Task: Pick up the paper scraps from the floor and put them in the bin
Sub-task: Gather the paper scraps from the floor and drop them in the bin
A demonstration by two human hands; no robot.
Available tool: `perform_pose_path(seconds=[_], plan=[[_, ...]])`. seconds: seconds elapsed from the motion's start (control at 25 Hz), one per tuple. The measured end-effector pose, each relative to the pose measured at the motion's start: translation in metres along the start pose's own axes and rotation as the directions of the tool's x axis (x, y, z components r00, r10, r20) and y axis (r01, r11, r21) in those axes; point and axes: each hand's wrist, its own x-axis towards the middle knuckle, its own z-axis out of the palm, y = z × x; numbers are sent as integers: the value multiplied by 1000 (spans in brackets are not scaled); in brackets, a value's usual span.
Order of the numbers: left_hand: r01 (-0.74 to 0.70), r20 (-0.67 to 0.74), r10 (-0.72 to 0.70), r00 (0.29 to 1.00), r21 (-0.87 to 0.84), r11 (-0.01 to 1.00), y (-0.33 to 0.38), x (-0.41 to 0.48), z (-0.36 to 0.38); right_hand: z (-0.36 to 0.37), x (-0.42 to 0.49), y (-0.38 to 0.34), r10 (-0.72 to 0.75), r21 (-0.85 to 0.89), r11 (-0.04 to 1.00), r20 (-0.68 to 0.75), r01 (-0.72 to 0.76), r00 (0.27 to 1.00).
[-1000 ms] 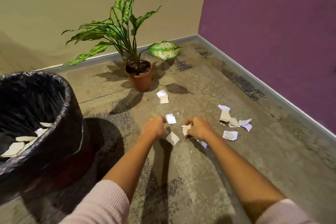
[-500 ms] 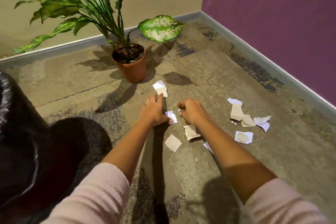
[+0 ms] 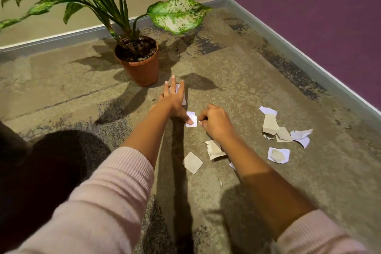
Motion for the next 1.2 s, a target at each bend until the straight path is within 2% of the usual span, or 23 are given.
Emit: perform_pose_path(seconds=[0.12, 0.2, 0.32, 0.52, 0.64, 0.76, 0.92, 1.04, 1.12, 1.2], plan=[[-5, 88, 2, 996, 32, 999, 2, 6, -5, 1, 1, 0, 19, -9, 1000, 19, -19, 1000], [-26, 17, 25, 1000, 29, 999, 1, 1, -5, -1, 0, 0, 4, -13, 1000, 14, -4, 1000], [-129, -89, 127, 988, -24, 991, 2, -21, 8, -5, -8, 1, -4, -12, 1000, 19, 4, 1000], [-218, -100, 210, 973, -82, 972, 7, -71, 45, -12, -34, 7, 80, 7, 997, 159, -83, 984], [-267, -93, 259, 961, -90, 959, 14, -100, 57, -16, -54, 6, 89, -12, 996, 222, -89, 971], [-298, -30, 296, 955, -128, 946, 22, -130, 67, -22, -76, 5, 89, -25, 996, 274, -86, 957], [-264, 24, 277, 961, -228, 937, 32, -166, 78, -28, -108, 3, 87, -62, 996, 350, -70, 933], [-221, 53, 244, 968, -271, 937, 41, -185, 82, -34, -127, 9, 88, 8, 995, 310, -95, 947], [-228, 60, 248, 967, -238, 944, 47, -191, 86, -40, -135, 18, 121, 85, 986, 236, -144, 964], [-217, 72, 231, 970, -171, 961, 50, -191, 90, -46, -140, 28, 165, 83, 979, 231, -188, 959]])
